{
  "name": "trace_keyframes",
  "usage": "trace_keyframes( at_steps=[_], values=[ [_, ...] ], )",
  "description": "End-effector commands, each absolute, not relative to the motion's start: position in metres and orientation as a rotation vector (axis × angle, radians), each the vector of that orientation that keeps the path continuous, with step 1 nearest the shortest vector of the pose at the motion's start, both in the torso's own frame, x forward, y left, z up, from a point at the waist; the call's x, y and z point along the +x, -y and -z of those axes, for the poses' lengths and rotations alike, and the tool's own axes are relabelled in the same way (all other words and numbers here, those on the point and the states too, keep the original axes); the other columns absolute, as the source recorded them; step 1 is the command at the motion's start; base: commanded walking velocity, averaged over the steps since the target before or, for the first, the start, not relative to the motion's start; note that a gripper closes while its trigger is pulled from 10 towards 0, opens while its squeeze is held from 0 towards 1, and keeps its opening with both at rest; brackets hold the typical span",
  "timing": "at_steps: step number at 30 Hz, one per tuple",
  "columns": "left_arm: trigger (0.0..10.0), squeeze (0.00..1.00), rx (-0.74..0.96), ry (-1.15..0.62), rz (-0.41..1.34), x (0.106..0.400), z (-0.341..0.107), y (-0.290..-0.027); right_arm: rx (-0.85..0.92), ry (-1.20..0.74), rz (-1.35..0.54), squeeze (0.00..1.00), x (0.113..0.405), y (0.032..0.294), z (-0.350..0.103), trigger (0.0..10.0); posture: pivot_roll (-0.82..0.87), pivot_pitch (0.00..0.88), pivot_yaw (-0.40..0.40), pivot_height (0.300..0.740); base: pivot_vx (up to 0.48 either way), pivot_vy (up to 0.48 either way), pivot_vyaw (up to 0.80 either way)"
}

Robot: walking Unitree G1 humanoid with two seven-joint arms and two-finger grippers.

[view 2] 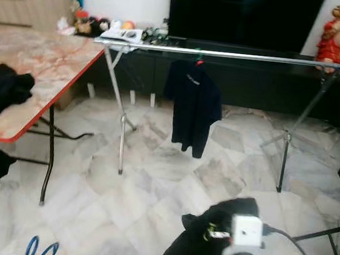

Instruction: Hang hanger

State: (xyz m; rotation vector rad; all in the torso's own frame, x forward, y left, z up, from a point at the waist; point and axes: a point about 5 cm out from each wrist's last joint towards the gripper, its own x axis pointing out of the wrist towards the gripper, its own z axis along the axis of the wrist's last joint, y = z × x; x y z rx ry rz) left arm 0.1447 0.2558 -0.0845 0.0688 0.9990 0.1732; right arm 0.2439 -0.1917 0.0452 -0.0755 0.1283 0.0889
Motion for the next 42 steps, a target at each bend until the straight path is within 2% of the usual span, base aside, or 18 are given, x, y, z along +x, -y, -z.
trace_keyframes(
  at_steps=[1,42],
  values=[
    [10.0,0.0,0.075,-1.008,-0.177,0.1434,0.0847,-0.2572,-0.087,-0.111,-0.075,0.0,0.2438,0.197,-0.0488,10.0,0.04,0.041,0.032,0.74,0.0,0.311,0.0],
    [10.0,0.0,0.062,-1.015,-0.171,0.1432,0.0858,-0.2547,-0.09,-0.091,-0.102,0.0,0.2508,0.1902,-0.0516,10.0,0.03,0.0,0.034,0.74,0.0,0.327,0.0]
  ],
)
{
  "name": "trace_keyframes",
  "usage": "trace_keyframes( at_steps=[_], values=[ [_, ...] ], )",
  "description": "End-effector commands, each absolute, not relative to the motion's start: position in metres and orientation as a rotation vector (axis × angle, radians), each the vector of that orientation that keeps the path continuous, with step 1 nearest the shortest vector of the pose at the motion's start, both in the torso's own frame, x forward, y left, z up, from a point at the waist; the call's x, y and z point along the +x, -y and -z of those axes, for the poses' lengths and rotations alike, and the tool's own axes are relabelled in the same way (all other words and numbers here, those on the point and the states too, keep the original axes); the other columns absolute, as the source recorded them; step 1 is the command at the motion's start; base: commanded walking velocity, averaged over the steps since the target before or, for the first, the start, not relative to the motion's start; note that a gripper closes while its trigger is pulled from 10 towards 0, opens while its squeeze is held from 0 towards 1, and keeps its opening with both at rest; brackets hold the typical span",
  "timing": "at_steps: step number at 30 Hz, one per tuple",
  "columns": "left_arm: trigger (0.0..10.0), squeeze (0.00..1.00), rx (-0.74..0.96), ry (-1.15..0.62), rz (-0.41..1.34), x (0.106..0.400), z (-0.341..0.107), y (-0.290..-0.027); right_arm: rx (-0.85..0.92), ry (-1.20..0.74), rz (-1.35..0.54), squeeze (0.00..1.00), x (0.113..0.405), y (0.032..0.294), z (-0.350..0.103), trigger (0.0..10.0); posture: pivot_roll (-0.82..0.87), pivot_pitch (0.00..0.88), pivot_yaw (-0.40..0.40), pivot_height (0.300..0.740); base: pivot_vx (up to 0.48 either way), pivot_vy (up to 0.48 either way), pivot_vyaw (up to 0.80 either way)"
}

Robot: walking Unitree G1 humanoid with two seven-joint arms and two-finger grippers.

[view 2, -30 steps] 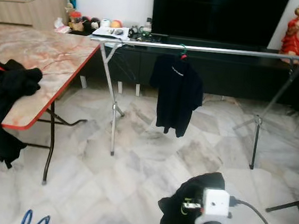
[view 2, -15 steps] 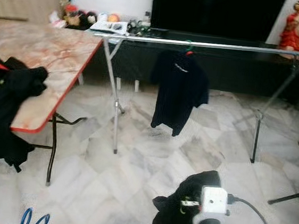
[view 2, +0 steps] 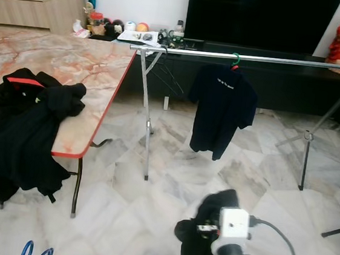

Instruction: Hang hanger

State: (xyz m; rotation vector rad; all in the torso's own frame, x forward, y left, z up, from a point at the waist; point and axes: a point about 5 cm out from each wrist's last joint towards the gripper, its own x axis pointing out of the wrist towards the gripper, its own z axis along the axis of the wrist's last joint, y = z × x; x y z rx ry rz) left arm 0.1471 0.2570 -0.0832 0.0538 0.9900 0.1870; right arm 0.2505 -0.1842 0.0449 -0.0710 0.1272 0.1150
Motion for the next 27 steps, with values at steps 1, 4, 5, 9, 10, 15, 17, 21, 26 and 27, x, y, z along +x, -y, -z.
trace_keyframes(
  at_steps=[1,4,5,9,10,15,17,21,26,27],
  values=[
    [10.0,0.0,0.063,-1.016,-0.17,0.1431,0.0857,-0.2548,-0.089,-0.091,-0.101,0.0,0.2503,0.1899,-0.0513,10.0,0.03,0.0,0.034,0.74,0.0,0.341,0.0],
    [10.0,0.0,0.065,-1.016,-0.169,0.1433,0.0855,-0.2554,-0.084,-0.093,-0.102,0.0,0.2494,0.1884,-0.0502,10.0,0.03,0.0,0.036,0.74,0.0,0.339,0.0],
    [10.0,0.0,0.065,-1.016,-0.169,0.1433,0.0855,-0.2554,-0.084,-0.093,-0.102,0.0,0.2494,0.1884,-0.0502,10.0,0.03,0.0,0.036,0.74,0.0,0.337,0.0],
    [10.0,0.0,0.067,-1.014,-0.168,0.144,0.0851,-0.2559,-0.071,-0.094,-0.095,0.0,0.2498,0.188,-0.05,10.0,0.03,0.0,0.04,0.74,0.0,0.34,0.0],
    [10.0,0.0,0.067,-1.013,-0.168,0.1443,0.0849,-0.2561,-0.069,-0.093,-0.092,0.0,0.2503,0.1884,-0.0504,10.0,0.03,0.005,0.041,0.74,0.0,0.341,0.0],
    [10.0,0.0,0.065,-1.009,-0.171,0.1455,0.0843,-0.2563,-0.065,-0.089,-0.086,0.0,0.2516,0.1881,-0.0514,10.0,0.04,0.012,0.039,0.74,0.0,0.341,0.0],
    [10.0,0.0,0.064,-1.01,-0.17,0.1456,0.0844,-0.2562,-0.062,-0.087,-0.086,0.0,0.252,0.187,-0.0517,10.0,0.04,0.014,0.041,0.74,0.0,0.339,0.0],
    [10.0,0.0,0.062,-1.011,-0.172,0.1457,0.0843,-0.2565,-0.058,-0.086,-0.084,0.0,0.2529,0.1863,-0.0518,10.0,0.04,0.02,0.041,0.74,0.0,0.339,0.0],
    [10.0,0.0,0.061,-1.009,-0.177,0.1454,0.0842,-0.257,-0.056,-0.085,-0.084,0.0,0.2533,0.1863,-0.0519,10.0,0.05,0.023,0.041,0.74,0.0,0.341,0.0],
    [10.0,0.0,0.06,-1.009,-0.178,0.1455,0.0842,-0.2571,-0.055,-0.085,-0.084,0.0,0.2535,0.1864,-0.052,10.0,0.05,0.023,0.041,0.74,0.0,0.337,0.0]
  ],
)
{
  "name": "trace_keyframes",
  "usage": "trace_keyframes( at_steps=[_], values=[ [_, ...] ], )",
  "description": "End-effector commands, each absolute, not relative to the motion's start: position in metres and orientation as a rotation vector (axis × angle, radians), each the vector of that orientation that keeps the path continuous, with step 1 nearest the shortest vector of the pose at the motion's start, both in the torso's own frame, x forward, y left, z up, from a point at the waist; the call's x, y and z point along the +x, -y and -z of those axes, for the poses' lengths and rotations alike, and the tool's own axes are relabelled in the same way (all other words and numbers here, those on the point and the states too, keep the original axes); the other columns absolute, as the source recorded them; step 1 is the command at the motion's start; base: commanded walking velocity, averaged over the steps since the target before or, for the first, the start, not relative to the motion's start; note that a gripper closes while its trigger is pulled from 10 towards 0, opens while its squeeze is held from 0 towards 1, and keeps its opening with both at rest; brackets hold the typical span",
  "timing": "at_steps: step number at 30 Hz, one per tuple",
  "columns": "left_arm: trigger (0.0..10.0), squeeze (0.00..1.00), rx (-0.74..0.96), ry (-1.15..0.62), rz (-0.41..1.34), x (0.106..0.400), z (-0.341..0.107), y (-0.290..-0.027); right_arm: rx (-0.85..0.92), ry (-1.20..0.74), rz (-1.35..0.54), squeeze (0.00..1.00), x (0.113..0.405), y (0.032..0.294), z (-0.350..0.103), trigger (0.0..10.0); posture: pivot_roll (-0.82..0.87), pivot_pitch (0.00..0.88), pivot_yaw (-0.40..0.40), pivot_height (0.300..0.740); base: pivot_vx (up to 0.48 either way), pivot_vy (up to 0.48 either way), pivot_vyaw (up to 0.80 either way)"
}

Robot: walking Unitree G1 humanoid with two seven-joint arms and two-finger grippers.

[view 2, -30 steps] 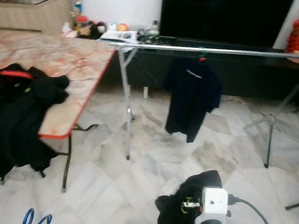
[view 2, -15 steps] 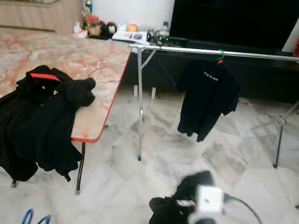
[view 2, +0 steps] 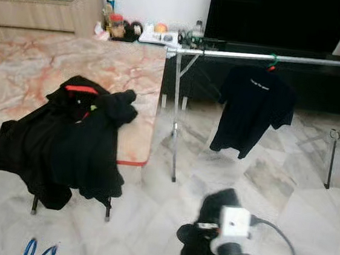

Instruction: Hang hanger

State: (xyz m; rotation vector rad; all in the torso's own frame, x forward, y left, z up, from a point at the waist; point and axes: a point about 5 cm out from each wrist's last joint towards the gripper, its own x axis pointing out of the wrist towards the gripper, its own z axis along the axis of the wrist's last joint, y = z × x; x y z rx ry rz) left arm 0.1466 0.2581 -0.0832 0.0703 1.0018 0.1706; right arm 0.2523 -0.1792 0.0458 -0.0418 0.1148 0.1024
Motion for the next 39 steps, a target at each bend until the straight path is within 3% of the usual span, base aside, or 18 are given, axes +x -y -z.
trace_keyframes(
  at_steps=[1,39],
  values=[
    [10.0,0.0,0.06,-1.009,-0.179,0.1454,0.0841,-0.2574,-0.056,-0.085,-0.084,0.0,0.2536,0.1864,-0.0521,10.0,0.05,0.023,0.041,0.74,0.0,0.337,0.0],
    [10.0,0.0,0.049,-1.02,-0.18,0.1417,0.086,-0.256,-0.05,-0.075,-0.083,0.0,0.2554,0.1855,-0.0539,10.0,0.05,0.027,0.034,0.74,0.0,0.338,0.0]
  ],
)
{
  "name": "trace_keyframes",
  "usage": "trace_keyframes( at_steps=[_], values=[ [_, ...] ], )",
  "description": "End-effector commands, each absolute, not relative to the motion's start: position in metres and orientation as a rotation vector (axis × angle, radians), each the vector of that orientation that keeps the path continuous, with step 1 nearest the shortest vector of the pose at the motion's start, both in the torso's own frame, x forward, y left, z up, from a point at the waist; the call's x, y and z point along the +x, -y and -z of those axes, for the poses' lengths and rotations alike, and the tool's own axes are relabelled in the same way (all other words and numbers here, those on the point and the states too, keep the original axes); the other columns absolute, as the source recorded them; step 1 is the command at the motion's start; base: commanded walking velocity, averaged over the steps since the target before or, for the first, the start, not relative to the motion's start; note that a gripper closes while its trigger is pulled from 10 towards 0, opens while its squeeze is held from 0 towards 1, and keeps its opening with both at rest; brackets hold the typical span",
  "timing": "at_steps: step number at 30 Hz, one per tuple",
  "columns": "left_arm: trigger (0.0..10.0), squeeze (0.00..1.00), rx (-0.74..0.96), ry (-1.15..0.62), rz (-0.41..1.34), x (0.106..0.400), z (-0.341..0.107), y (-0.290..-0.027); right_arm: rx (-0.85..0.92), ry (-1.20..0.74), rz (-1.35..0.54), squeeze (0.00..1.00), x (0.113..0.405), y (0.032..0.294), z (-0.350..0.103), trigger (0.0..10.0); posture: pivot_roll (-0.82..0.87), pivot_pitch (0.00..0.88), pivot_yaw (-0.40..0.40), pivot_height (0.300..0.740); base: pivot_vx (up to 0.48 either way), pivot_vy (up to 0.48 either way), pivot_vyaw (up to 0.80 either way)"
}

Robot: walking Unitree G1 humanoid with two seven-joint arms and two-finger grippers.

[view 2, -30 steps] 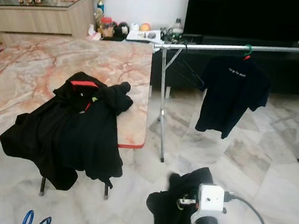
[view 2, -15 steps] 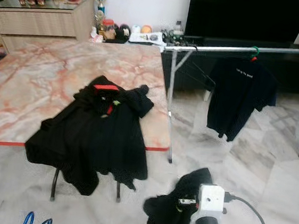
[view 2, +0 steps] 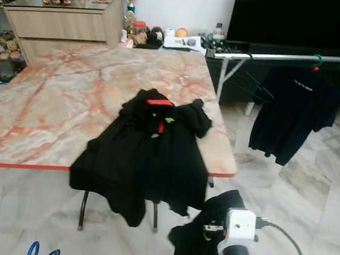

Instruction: Hang hanger

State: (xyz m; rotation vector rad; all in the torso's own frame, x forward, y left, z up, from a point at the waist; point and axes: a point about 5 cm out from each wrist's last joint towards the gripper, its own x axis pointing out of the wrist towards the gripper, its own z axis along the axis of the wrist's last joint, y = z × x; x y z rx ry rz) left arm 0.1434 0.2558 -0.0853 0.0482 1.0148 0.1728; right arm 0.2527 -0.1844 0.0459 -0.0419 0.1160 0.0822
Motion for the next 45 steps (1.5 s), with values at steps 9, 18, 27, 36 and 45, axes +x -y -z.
trace_keyframes(
  at_steps=[9,18,27,36,45],
  values=[
    [10.0,0.0,0.057,-1.014,-0.176,0.142,0.086,-0.256,-0.052,-0.052,-0.067,0.0,0.258,0.186,-0.059,10.0,0.06,0.031,0.032,0.74,0.0,0.1,0.0],
    [10.0,0.0,0.047,-1.002,-0.173,0.144,0.086,-0.254,-0.079,0.073,-0.016,0.0,0.272,0.185,-0.091,10.0,0.05,0.032,0.035,0.74,0.0,0.0,0.0],
    [10.0,0.0,0.047,-0.999,-0.168,0.144,0.086,-0.252,-0.079,0.174,-0.019,0.0,0.281,0.176,-0.119,10.0,0.06,0.027,0.029,0.74,0.0,0.0,0.0],
    [10.0,0.0,0.061,-1.009,-0.152,0.143,0.087,-0.249,-0.101,0.204,-0.009,0.0,0.278,0.174,-0.126,10.0,0.05,0.013,0.029,0.74,0.0,0.0,0.25],
    [10.0,0.0,0.063,-0.994,-0.141,0.147,0.086,-0.248,-0.062,0.214,-0.011,0.0,0.28,0.172,-0.129,10.0,0.06,0.003,0.029,0.74,0.0,0.0,0.71]
  ],
)
